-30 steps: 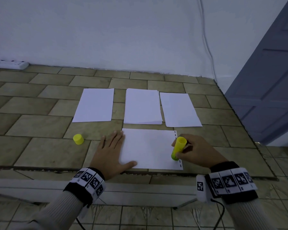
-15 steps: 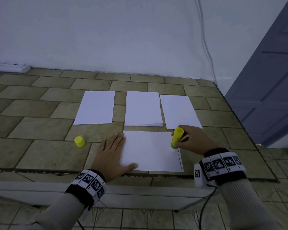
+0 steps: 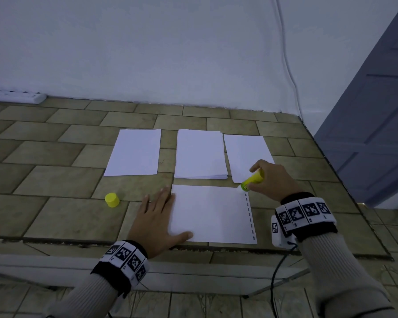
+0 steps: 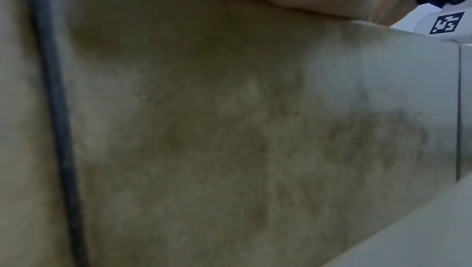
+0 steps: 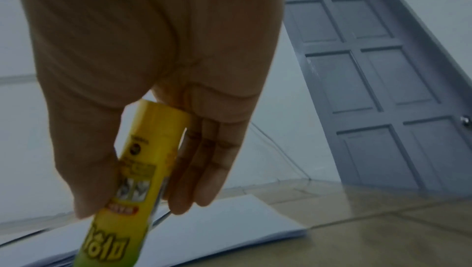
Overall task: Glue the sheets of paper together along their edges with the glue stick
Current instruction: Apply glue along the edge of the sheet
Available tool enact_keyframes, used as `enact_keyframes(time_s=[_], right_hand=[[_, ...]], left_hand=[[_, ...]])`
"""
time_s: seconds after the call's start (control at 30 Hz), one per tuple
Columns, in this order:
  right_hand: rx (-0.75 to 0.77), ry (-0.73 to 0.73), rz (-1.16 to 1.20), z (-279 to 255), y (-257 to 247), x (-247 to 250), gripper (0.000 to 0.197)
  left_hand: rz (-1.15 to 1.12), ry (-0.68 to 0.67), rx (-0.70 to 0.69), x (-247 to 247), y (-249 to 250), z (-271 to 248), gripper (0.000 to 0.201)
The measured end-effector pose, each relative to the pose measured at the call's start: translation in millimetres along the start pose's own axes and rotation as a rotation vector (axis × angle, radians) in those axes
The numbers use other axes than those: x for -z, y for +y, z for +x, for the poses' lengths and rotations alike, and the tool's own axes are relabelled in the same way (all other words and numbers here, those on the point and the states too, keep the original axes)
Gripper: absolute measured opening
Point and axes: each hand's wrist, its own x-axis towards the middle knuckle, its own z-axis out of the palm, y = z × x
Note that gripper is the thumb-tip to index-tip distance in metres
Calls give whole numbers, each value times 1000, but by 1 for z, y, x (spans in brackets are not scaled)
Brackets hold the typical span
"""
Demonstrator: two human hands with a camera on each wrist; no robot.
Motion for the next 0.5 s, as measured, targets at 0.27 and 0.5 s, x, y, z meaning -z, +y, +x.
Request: enact_keyframes(time_s=[0.27,0.5], right_hand=[[-117,-268,-430,-27,12,3,34],[-277,115,51,-32,38,18,36]], left_hand=[[13,8,3,-3,-1,0,124],[5,28,-16,-6,-2,0,119]])
